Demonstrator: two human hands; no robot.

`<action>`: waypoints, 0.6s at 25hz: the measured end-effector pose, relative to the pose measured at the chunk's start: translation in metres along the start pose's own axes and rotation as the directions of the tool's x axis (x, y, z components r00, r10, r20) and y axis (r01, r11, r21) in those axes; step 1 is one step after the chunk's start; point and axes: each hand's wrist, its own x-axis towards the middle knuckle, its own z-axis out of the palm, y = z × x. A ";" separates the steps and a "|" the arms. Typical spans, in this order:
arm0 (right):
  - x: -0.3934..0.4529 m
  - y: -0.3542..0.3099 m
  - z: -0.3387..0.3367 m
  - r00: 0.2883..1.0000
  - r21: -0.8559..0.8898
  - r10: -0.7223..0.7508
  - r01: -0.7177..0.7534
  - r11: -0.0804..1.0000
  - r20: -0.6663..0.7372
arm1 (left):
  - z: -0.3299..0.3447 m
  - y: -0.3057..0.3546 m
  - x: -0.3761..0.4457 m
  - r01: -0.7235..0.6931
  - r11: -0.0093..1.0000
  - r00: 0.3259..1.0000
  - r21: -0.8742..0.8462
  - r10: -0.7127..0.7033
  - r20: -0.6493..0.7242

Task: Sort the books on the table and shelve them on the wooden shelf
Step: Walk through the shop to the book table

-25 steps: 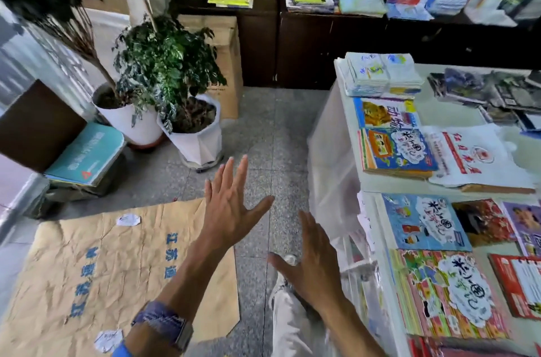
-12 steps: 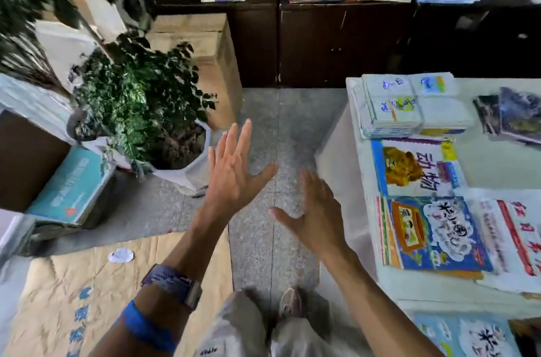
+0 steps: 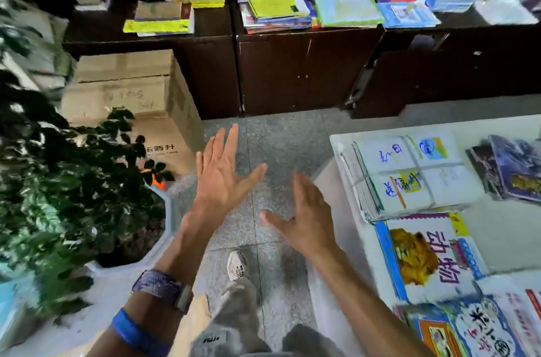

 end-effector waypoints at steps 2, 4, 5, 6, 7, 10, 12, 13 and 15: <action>0.049 -0.009 -0.007 0.998 0.014 0.055 -0.055 0.998 0.027 | -0.005 -0.002 0.058 -0.017 1.000 1.000 0.022 0.016 0.013; 0.092 -0.015 -0.014 0.994 0.033 0.102 -0.103 0.994 0.035 | -0.011 -0.001 0.110 -0.030 0.999 0.999 0.033 0.029 0.030; 0.112 -0.019 -0.019 0.992 0.056 0.123 -0.125 0.991 0.035 | -0.013 0.002 0.136 -0.047 0.999 0.998 0.019 0.046 0.036; 0.133 -0.022 -0.025 0.991 0.079 0.134 -0.135 0.988 0.028 | -0.014 0.007 0.162 -0.074 0.997 0.996 0.003 0.074 0.043; 0.155 -0.024 -0.032 0.989 0.098 0.145 -0.146 0.984 0.025 | -0.014 0.013 0.188 -0.100 0.995 0.993 -0.002 0.100 0.054; 0.228 -0.016 -0.044 0.980 0.121 0.194 -0.196 0.973 0.035 | -0.007 0.026 0.264 -0.162 0.986 0.985 0.024 0.161 0.061; 0.278 -0.003 -0.047 0.973 0.131 0.223 -0.229 0.965 0.057 | 0.004 0.032 0.312 -0.192 0.981 0.978 0.040 0.188 0.089; 0.305 0.007 -0.047 0.972 0.141 0.231 -0.235 0.962 0.048 | 0.013 0.035 0.339 -0.201 0.979 0.975 0.042 0.196 0.103; 0.361 0.030 -0.050 0.966 0.181 0.258 -0.259 0.949 0.032 | 0.034 0.046 0.395 -0.210 0.976 0.970 0.053 0.201 0.139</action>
